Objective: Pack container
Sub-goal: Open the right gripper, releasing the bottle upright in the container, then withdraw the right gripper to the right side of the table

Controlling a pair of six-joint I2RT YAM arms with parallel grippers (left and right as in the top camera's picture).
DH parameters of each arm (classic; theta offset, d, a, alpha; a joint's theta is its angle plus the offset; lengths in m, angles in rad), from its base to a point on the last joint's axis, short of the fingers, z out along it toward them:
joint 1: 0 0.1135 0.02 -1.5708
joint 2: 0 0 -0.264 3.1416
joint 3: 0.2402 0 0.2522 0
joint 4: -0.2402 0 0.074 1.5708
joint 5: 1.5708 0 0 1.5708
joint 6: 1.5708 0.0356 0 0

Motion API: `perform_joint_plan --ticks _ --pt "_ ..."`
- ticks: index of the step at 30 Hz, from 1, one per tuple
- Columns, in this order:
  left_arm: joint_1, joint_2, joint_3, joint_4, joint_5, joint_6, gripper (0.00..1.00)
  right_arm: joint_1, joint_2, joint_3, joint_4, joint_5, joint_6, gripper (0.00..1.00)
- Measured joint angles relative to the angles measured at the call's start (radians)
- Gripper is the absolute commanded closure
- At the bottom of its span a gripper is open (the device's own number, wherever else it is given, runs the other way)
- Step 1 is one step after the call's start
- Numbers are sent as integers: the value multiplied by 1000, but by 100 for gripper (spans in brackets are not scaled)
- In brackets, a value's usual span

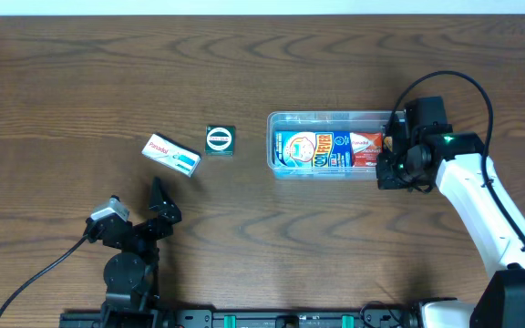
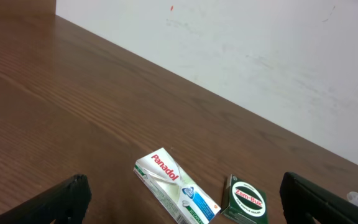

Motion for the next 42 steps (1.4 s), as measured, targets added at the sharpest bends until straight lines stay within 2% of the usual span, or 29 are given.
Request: perform_joint_plan --ticks 8,14,22,26,28,31,34,35,37,39,42 --pt "0 0 0 0 0 0 2 0 0 10 -5 -177 -74 99" --pt "0 0 0 0 0 0 2 -7 -34 91 -12 -243 -93 99" --pt "0 0 0 0 0 0 2 -98 -229 171 -47 -262 -100 99" --pt "0 0 0 0 0 0 2 -161 -348 171 -84 -256 -101 93" --pt "0 0 0 0 0 0 2 -194 -407 171 -94 -236 -105 84" --pt "0 0 0 0 0 0 2 -236 -487 172 -97 -192 -108 79" --pt "0 0 0 0 0 0 2 -268 -552 172 -93 -145 -105 60" --pt "0 0 0 0 0 0 2 -275 -571 172 -93 -120 -98 50" --pt "0 0 0 0 0 0 2 -296 -599 172 -89 -58 -75 18" --pt "0 0 0 0 0 0 2 -323 -611 173 -82 10 -44 1" --pt "0 0 0 0 0 0 2 -365 -601 173 -74 71 -18 1"
